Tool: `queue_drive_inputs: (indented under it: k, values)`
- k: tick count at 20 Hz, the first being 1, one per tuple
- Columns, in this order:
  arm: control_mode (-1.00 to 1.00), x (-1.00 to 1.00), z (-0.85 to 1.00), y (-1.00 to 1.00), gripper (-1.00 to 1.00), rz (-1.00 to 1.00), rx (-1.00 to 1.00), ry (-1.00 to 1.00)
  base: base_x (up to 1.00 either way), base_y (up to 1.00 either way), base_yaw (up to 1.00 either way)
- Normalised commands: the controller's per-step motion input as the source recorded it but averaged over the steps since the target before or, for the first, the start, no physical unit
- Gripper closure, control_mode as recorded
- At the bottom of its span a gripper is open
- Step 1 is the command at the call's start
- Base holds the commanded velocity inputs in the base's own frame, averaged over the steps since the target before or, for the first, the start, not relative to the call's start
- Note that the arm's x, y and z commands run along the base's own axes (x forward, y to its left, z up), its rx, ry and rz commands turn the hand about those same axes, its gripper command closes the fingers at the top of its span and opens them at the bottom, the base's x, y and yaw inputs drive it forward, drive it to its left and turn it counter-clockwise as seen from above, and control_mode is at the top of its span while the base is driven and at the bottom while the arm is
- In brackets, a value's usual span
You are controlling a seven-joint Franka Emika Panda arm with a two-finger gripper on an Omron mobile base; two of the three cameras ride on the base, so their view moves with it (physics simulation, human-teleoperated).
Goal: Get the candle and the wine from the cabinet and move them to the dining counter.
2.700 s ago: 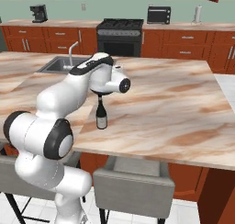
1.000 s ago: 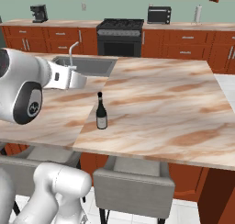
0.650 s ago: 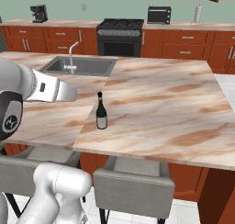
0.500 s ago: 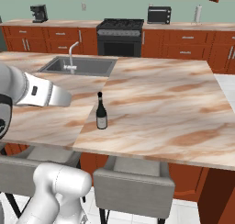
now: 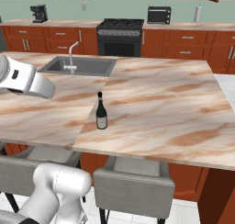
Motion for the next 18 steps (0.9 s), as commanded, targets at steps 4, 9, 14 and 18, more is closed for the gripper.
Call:
queue_drive_inputs:
  k: [4, 9, 14, 18]
  values:
    - [-1.00, 0.00, -0.17, -0.06, -1.00, 0.14, 0.00, -0.02, 0.00, 0.00, 0.00]
    - [-1.00, 0.00, -0.06, -0.08, -1.00, 0.13, 0.01, -0.02, 0.00, 0.00, 0.00]
    - [-1.00, 0.00, 0.00, 0.00, -1.00, 0.03, 0.00, 0.00, 0.00, 0.00, 0.00]
    - [-1.00, 0.00, 0.00, 0.00, -1.00, 0.00, 0.00, 0.00, 0.00, 0.00, 0.00]
